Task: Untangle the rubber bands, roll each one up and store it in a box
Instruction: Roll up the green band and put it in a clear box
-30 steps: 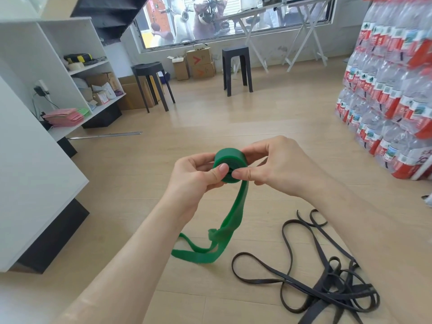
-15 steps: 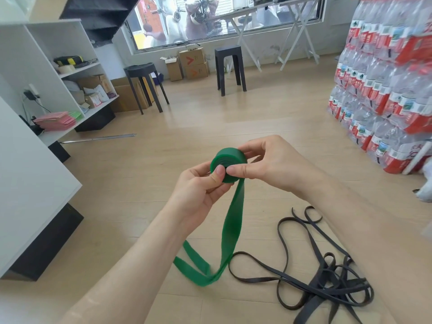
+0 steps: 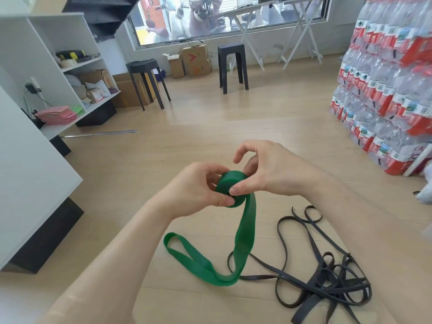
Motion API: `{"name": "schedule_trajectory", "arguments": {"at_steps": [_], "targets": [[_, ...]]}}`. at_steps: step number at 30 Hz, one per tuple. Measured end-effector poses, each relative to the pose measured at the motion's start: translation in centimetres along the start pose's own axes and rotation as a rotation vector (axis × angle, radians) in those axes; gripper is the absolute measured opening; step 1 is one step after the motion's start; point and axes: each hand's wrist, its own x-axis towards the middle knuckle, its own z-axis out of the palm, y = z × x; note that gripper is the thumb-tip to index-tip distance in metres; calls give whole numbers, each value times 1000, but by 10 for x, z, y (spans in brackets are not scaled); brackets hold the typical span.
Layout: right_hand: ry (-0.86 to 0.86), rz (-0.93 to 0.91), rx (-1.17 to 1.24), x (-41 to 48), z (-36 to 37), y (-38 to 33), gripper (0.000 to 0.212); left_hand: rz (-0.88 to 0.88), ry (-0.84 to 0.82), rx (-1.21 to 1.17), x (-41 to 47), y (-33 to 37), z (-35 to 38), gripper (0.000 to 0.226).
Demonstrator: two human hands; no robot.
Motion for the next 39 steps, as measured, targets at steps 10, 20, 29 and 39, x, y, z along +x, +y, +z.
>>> {"name": "schedule_trajectory", "arguments": {"at_steps": [10,20,29,39], "targets": [[80,14,127,2,4,3,31,-81,226,-245,0,-4,-5,42],[102,-13,142,0,6,6,22,-90,285,-449,4,-4,5,33],[33,-39,279,-3,0,3,26,-101,242,-743,9,-6,17,34],[374,84,481,7,0,9,20,-16,55,-468,4,2,46,67]]}}
